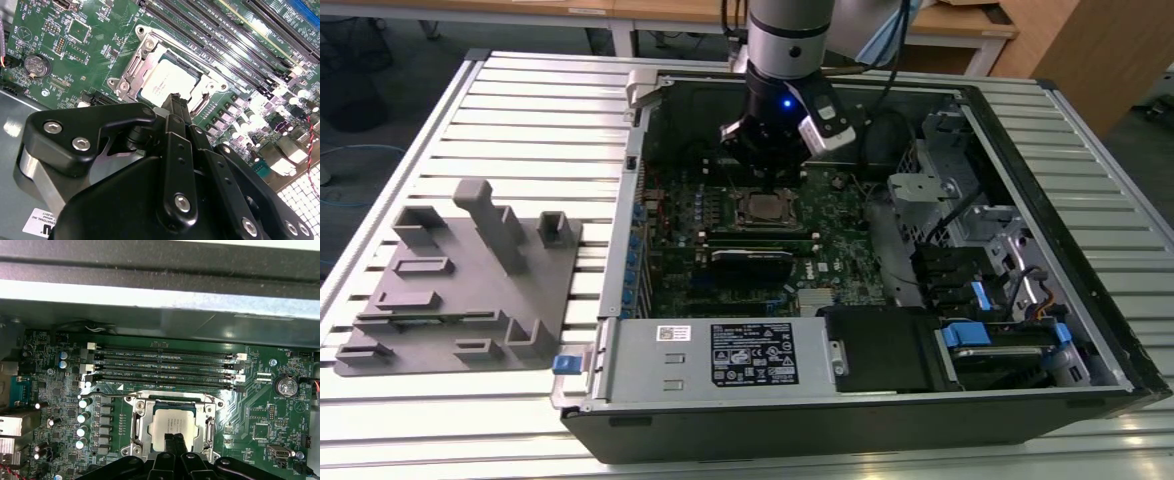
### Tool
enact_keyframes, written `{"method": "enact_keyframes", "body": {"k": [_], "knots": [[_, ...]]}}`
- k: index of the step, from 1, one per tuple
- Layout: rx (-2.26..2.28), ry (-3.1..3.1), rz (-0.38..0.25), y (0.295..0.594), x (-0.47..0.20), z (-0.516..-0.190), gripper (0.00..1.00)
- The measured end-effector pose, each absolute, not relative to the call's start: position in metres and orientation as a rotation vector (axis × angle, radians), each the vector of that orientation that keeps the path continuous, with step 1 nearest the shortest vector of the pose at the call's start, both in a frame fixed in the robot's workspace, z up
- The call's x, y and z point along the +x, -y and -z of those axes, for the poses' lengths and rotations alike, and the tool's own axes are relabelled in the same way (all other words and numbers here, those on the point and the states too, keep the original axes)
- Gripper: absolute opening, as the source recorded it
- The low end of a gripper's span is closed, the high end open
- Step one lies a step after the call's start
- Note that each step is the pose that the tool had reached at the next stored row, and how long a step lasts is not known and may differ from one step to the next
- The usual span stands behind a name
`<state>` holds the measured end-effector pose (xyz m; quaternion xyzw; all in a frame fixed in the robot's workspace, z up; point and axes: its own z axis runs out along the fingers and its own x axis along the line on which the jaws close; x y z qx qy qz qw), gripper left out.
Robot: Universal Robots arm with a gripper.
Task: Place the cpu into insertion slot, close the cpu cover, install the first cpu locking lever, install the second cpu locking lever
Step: 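Install the first cpu locking lever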
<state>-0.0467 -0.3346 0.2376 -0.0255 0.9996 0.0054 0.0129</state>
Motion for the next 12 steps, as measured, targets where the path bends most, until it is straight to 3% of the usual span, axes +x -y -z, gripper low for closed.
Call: {"method": "enact_keyframes", "body": {"k": [12], "knots": [[-0.079,-3.115,-0.017,0.3346,-0.0467,-0.2471,0.10]]}}
